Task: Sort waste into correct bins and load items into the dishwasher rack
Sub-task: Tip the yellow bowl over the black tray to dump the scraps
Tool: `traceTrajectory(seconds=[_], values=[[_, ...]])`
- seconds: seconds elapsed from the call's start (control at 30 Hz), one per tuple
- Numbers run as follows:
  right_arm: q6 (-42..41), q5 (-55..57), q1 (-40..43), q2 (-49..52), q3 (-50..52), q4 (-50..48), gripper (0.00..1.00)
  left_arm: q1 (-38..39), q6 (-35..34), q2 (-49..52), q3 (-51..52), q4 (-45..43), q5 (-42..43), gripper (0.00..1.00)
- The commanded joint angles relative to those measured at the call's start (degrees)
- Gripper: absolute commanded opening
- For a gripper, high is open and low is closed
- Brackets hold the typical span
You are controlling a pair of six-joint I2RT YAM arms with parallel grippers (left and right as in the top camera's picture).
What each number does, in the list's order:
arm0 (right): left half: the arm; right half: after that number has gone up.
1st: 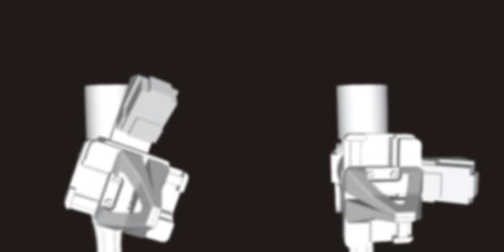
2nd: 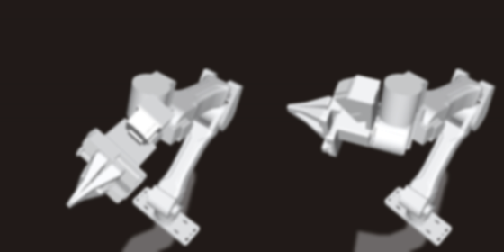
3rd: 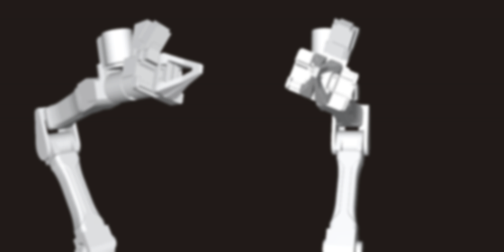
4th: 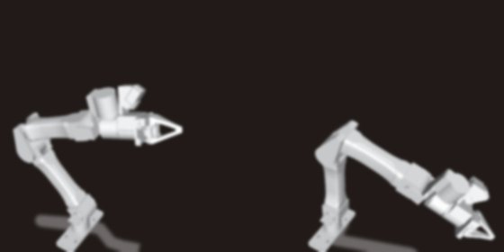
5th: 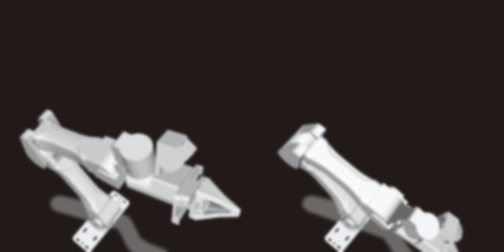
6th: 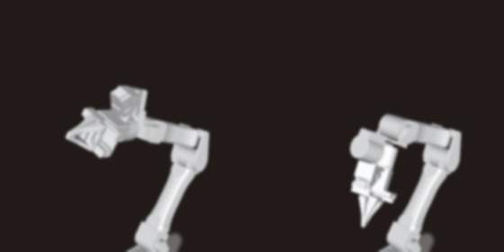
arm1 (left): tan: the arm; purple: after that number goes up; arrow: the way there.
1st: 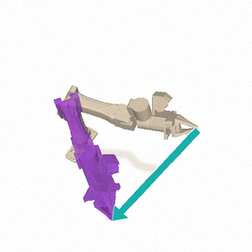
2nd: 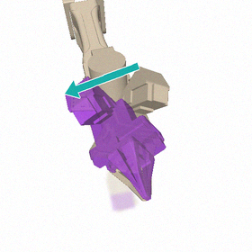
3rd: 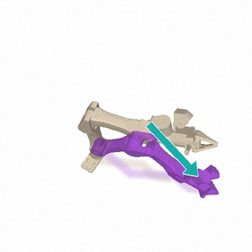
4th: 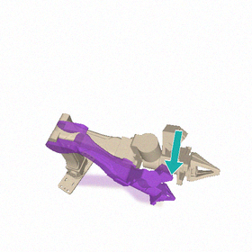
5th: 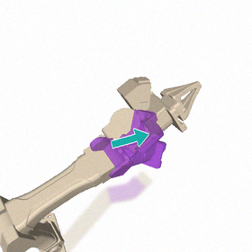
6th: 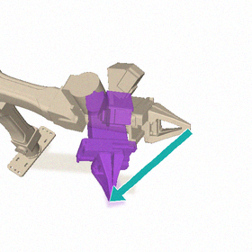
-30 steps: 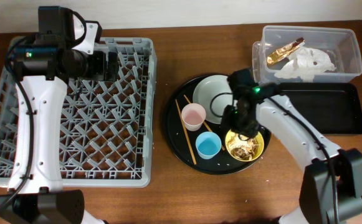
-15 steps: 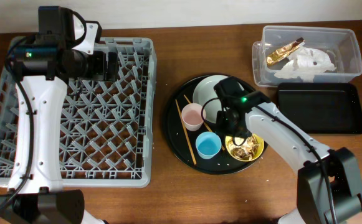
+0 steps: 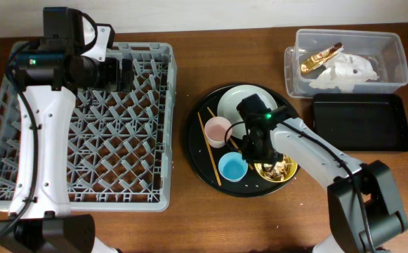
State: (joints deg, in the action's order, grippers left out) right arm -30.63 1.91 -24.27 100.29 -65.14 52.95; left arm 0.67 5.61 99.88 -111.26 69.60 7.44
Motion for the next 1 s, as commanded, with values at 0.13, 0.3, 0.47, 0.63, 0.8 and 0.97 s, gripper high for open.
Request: traceTrajectory(seconds=[0.13, 0.3, 0.47, 0.63, 0.8, 0.97], values=[[-0.28, -0.81, -0.42, 0.61, 1.51, -1.77, 0.16, -0.22, 0.52, -0.02, -0.90, -0.07, 0.02, 1.00], [1.70, -0.87, -0.42, 0.57, -3.37, 3.76, 0.04, -0.22, 0.52, -0.02, -0.90, -0.07, 0.02, 1.00], [7.28, -0.83, -0.39, -3.34, -23.80, 20.98, 0.04, -0.22, 0.52, -0.02, -0.90, -0.07, 0.04, 1.00], [23.34, -16.06, 18.21, -8.83, -30.23, 25.27, 0.04, -0.22, 0.52, -0.02, -0.90, -0.07, 0.02, 1.00], [39.06, -38.23, 44.15, -6.54, -29.90, 22.58, 0.04, -0.22, 0.52, -0.02, -0.90, -0.07, 0.02, 1.00], [46.51, -52.72, 56.59, -1.88, -28.68, 20.33, 0.04, -0.22, 0.52, -0.02, -0.90, -0.07, 0.02, 1.00]])
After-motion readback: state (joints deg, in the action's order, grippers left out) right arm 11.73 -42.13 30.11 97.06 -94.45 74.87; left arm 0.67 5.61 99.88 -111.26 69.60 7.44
